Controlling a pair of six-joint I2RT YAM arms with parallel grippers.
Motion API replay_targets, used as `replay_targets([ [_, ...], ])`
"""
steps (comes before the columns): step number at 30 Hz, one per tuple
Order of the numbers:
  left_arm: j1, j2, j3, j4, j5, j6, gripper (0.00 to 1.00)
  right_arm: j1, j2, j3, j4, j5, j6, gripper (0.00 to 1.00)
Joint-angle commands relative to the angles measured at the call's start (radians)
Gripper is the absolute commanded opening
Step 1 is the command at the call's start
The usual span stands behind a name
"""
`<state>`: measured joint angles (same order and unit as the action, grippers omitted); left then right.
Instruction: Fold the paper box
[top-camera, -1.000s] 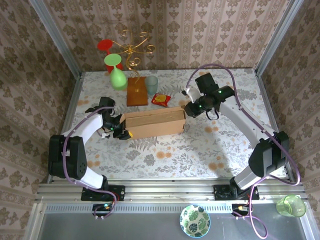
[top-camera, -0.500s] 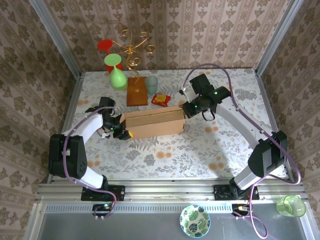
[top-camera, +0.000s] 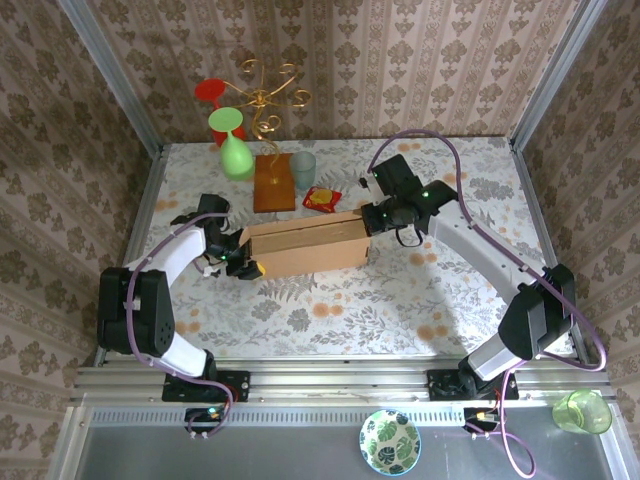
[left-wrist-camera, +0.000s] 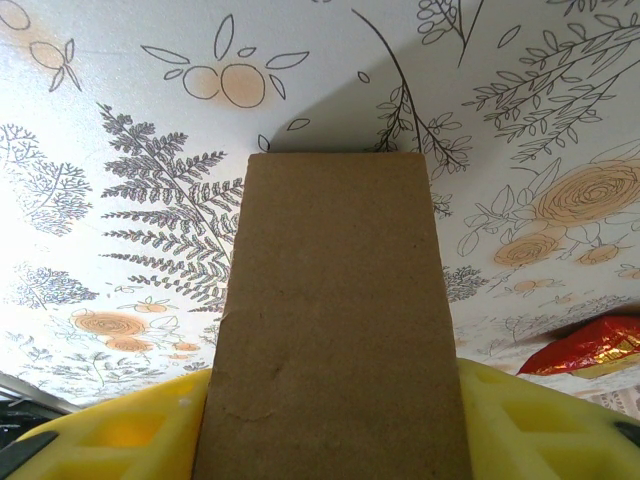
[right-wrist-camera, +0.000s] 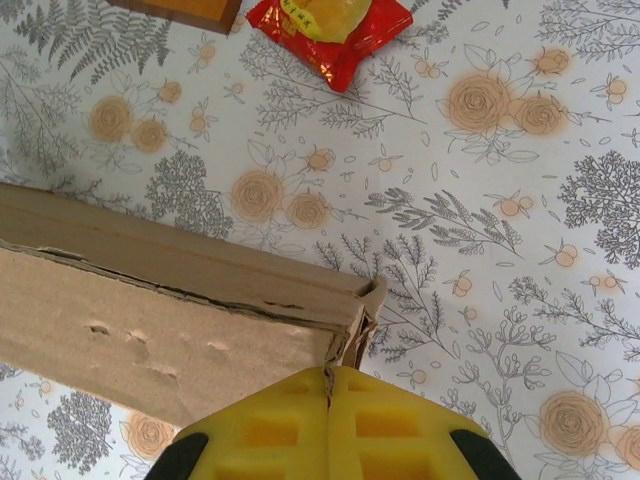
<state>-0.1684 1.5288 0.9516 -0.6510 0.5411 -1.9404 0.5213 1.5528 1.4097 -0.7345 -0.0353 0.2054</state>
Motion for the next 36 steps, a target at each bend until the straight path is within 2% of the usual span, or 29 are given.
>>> replay_targets([
  [1, 0.001, 0.032, -0.018, -0.024, -0.113, -0.008, 0.23, 0.025, -0.009, -0.042, 0.016, 0.003, 0.05, 0.0],
  [9, 0.005, 0.035, -0.013, -0.022, -0.112, -0.005, 0.22, 0.057, -0.018, -0.082, 0.037, 0.029, 0.101, 0.0],
  [20, 0.01, 0.042, -0.008, 0.007, -0.105, 0.02, 0.24, 0.064, -0.064, -0.195, 0.097, 0.074, 0.062, 0.0],
  [25, 0.021, 0.007, -0.024, 0.102, -0.117, 0.08, 0.43, 0.068, -0.053, -0.181, 0.094, 0.101, 0.073, 0.0],
  [29, 0.037, -0.054, -0.032, 0.115, -0.137, 0.154, 0.57, 0.068, -0.03, -0.14, 0.064, 0.11, 0.075, 0.0],
  [33, 0.053, -0.149, -0.071, 0.127, -0.166, 0.224, 0.74, 0.069, -0.015, -0.11, 0.045, 0.11, 0.079, 0.0],
  [36, 0.064, -0.213, -0.111, 0.15, -0.167, 0.248, 0.76, 0.071, -0.003, -0.088, 0.031, 0.11, 0.081, 0.0],
])
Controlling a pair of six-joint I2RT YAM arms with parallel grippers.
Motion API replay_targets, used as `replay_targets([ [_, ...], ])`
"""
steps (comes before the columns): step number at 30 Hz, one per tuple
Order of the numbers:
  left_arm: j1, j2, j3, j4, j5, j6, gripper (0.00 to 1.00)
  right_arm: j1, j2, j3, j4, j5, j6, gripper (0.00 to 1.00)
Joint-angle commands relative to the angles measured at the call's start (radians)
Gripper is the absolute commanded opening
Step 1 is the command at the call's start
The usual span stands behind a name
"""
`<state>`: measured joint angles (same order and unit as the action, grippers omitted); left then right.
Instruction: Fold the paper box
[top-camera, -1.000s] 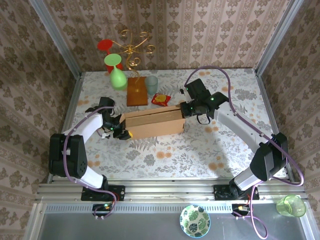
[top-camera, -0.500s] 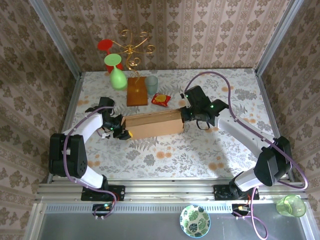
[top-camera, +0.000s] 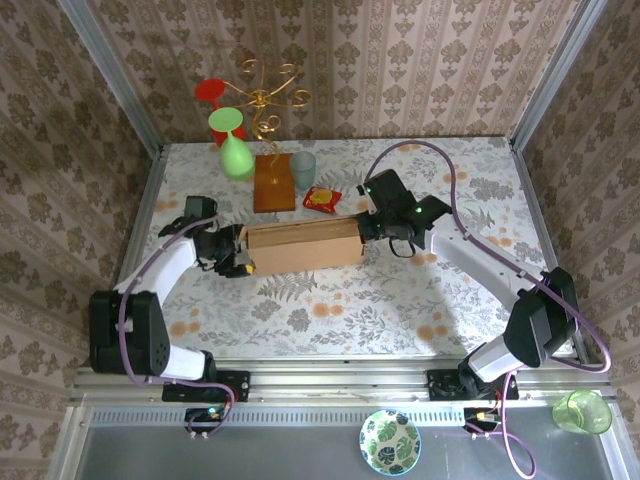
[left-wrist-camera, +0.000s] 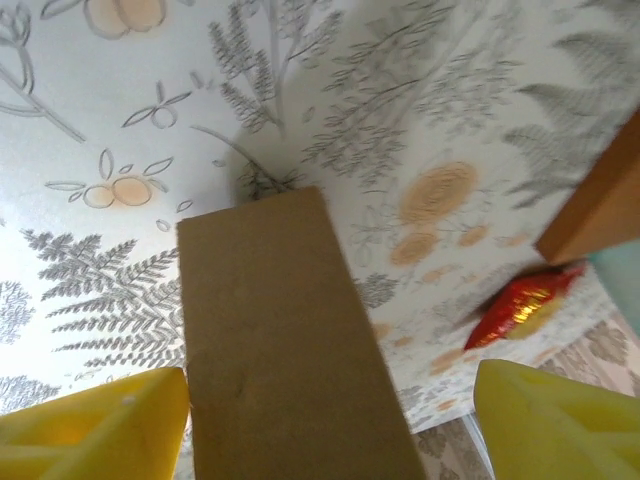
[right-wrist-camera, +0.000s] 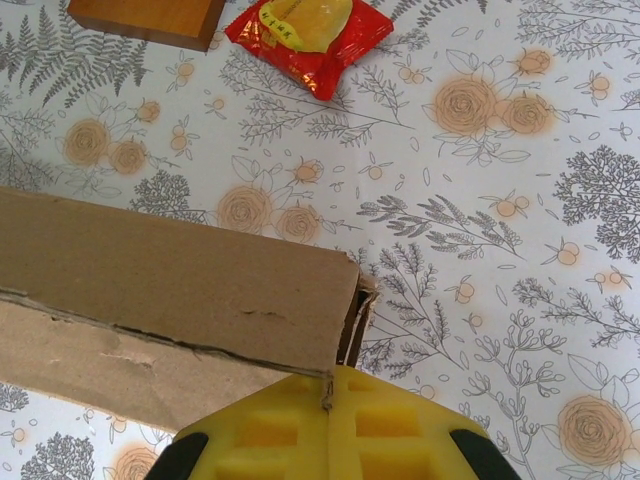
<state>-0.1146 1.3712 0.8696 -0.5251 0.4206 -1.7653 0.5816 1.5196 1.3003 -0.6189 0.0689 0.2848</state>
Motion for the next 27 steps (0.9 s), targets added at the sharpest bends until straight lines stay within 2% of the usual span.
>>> replay_targets([
  [1, 0.014, -0.074, -0.034, 0.021, -0.054, 0.088, 0.75, 0.013, 0.036, 0.03, -0.09, 0.005, 0.002, 0.0],
  [7, 0.043, -0.179, -0.055, -0.052, -0.1, 0.144, 0.74, 0.02, 0.065, 0.068, -0.111, 0.014, 0.008, 0.0],
  [10, 0.073, -0.226, -0.018, -0.153, -0.163, 0.251, 0.7, 0.024, 0.075, 0.087, -0.123, 0.02, 0.009, 0.0],
  [12, 0.088, -0.25, 0.041, -0.222, -0.236, 0.38, 0.64, 0.024, 0.084, 0.098, -0.132, 0.019, 0.01, 0.0],
  [14, 0.086, -0.272, 0.103, -0.267, -0.314, 0.569, 0.61, 0.025, 0.093, 0.109, -0.14, 0.02, 0.01, 0.0],
  [17, 0.055, -0.333, 0.135, -0.223, -0.35, 0.94, 0.5, 0.024, 0.094, 0.114, -0.144, 0.017, 0.01, 0.0],
  [19, 0.044, -0.39, 0.115, -0.183, -0.293, 1.177, 0.43, 0.025, 0.093, 0.117, -0.148, 0.015, 0.004, 0.0],
  [22, 0.04, -0.46, 0.091, -0.184, -0.143, 1.429, 0.36, 0.025, 0.098, 0.129, -0.159, 0.011, -0.005, 0.0],
  [27, -0.004, -0.467, 0.086, -0.229, -0.069, 1.625, 0.36, 0.024, 0.113, 0.151, -0.177, 0.006, -0.013, 0.0],
])
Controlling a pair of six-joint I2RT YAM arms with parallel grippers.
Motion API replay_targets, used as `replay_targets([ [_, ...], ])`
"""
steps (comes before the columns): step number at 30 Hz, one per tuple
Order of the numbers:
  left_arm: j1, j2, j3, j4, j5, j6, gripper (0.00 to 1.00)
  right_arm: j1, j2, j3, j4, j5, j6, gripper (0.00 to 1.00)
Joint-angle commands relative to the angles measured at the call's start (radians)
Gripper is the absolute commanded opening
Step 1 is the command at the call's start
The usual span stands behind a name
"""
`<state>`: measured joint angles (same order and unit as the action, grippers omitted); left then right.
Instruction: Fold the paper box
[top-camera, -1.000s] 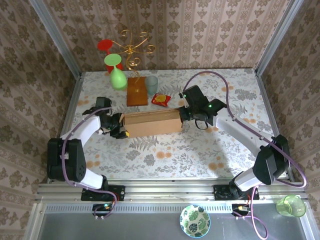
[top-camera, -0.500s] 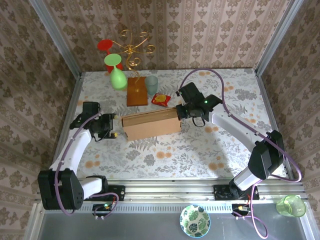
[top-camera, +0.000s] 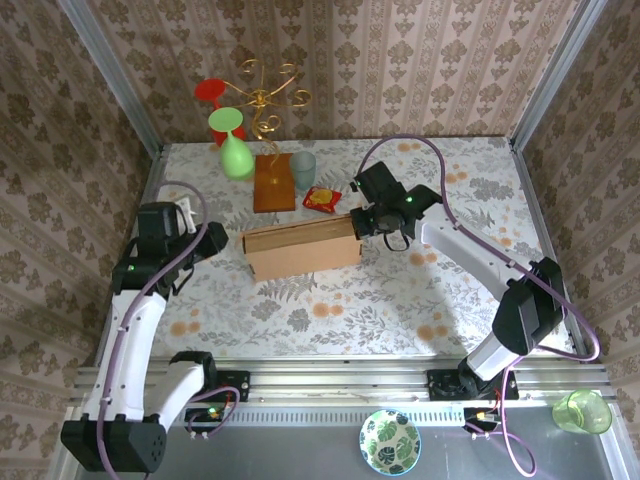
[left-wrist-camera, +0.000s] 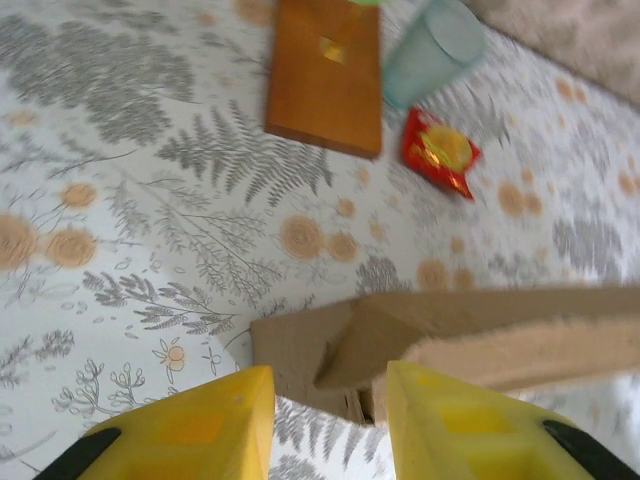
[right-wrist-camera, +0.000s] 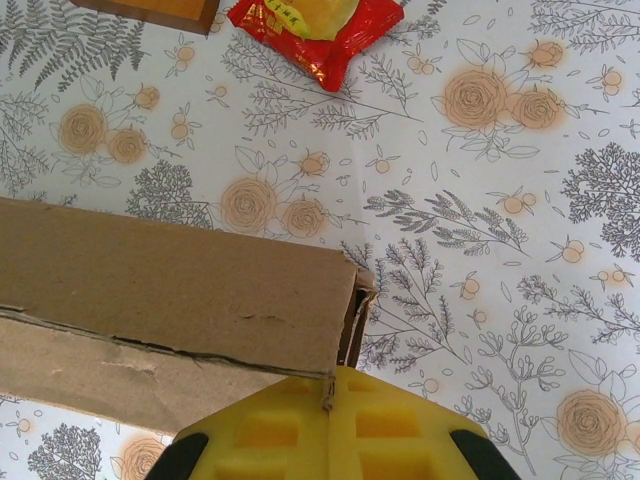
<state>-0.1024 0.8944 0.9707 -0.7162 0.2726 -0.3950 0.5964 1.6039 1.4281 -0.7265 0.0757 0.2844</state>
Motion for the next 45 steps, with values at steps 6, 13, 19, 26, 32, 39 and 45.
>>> replay_targets([
  [6, -0.03, 0.036, 0.001, -0.05, 0.077, 0.353, 0.39, 0.008, 0.046, 0.037, -0.08, -0.007, -0.022, 0.0],
  [13, -0.045, 0.104, 0.013, -0.054, 0.102, 0.369, 0.39, 0.006, 0.057, 0.041, -0.076, -0.009, -0.024, 0.0],
  [19, -0.048, 0.152, 0.036, -0.036, 0.088, 0.358, 0.29, 0.005, 0.057, 0.037, -0.075, -0.016, -0.024, 0.0],
  [26, -0.055, 0.19, 0.061, -0.015, 0.076, 0.345, 0.19, 0.003, 0.061, 0.042, -0.08, -0.022, -0.029, 0.0],
  [32, -0.061, 0.21, 0.085, -0.034, 0.057, 0.375, 0.23, 0.0, 0.059, 0.044, -0.082, -0.027, -0.028, 0.0],
  [39, -0.067, 0.198, 0.098, -0.045, -0.047, 0.385, 0.49, -0.001, 0.054, 0.039, -0.083, -0.033, -0.026, 0.0],
  [45, -0.063, 0.199, 0.117, -0.068, 0.011, 0.413, 0.58, -0.004, 0.056, 0.046, -0.096, -0.043, -0.022, 0.0],
])
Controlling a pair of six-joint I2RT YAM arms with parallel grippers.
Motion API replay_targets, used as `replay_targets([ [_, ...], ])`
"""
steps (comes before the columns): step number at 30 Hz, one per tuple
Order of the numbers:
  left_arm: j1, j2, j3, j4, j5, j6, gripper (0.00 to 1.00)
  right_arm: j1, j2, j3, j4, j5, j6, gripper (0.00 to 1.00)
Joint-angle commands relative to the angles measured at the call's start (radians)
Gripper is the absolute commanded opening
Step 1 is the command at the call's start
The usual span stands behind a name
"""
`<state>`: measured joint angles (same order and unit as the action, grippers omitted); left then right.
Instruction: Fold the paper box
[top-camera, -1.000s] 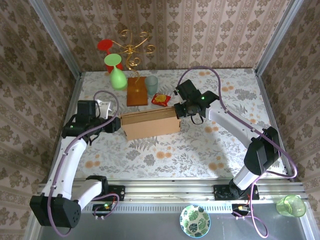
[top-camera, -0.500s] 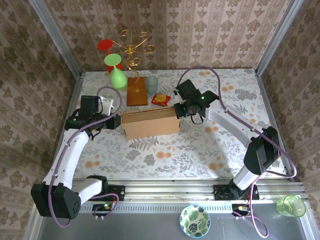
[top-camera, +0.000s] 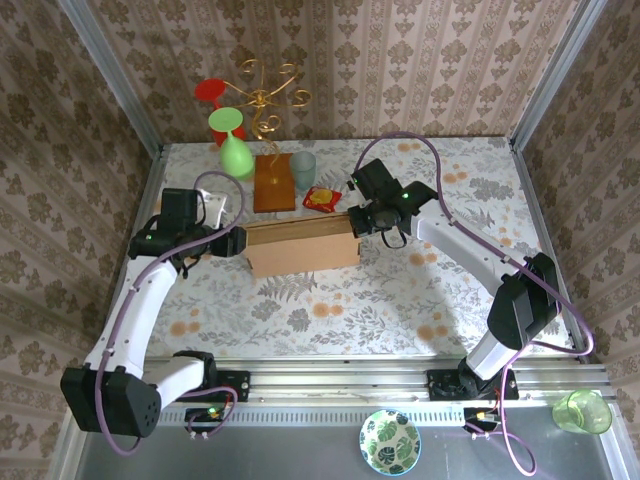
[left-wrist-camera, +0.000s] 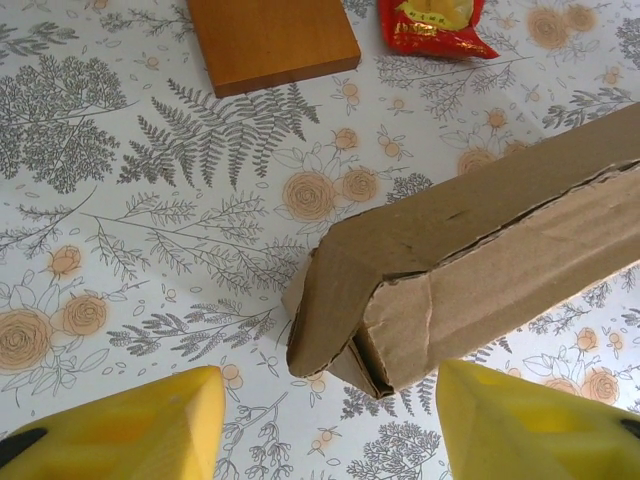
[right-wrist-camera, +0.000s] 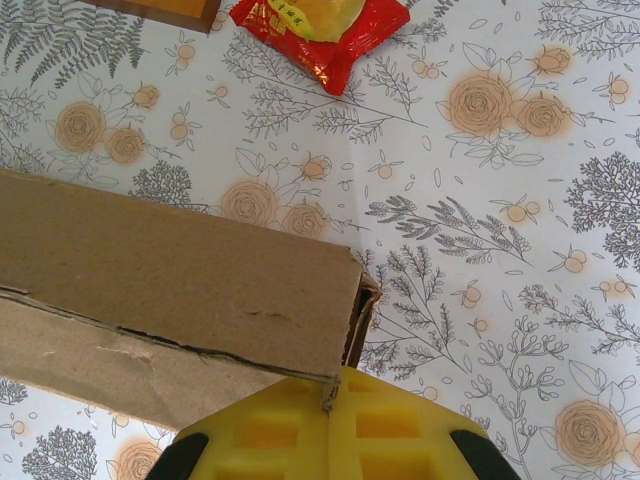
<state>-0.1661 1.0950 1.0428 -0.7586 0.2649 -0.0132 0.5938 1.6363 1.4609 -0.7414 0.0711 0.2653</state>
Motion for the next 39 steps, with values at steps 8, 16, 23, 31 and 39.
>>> replay_targets([
  [8, 0.008, 0.057, 0.045, -0.015, 0.056, 0.045, 0.45, -0.008, 0.032, 0.02, -0.091, -0.055, -0.002, 0.0],
  [16, 0.009, 0.091, 0.076, 0.006, 0.062, 0.016, 0.25, -0.008, 0.036, 0.024, -0.091, -0.063, -0.002, 0.0],
  [23, 0.009, 0.12, 0.127, -0.048, 0.098, -0.015, 0.04, -0.008, 0.039, 0.029, -0.093, -0.066, -0.003, 0.0],
  [31, 0.009, 0.139, 0.15, -0.105, 0.136, -0.068, 0.03, -0.006, 0.053, 0.042, -0.101, -0.063, 0.003, 0.0],
  [39, 0.006, 0.167, 0.178, -0.127, 0.217, -0.195, 0.01, -0.002, 0.064, 0.053, -0.102, -0.059, 0.008, 0.0],
])
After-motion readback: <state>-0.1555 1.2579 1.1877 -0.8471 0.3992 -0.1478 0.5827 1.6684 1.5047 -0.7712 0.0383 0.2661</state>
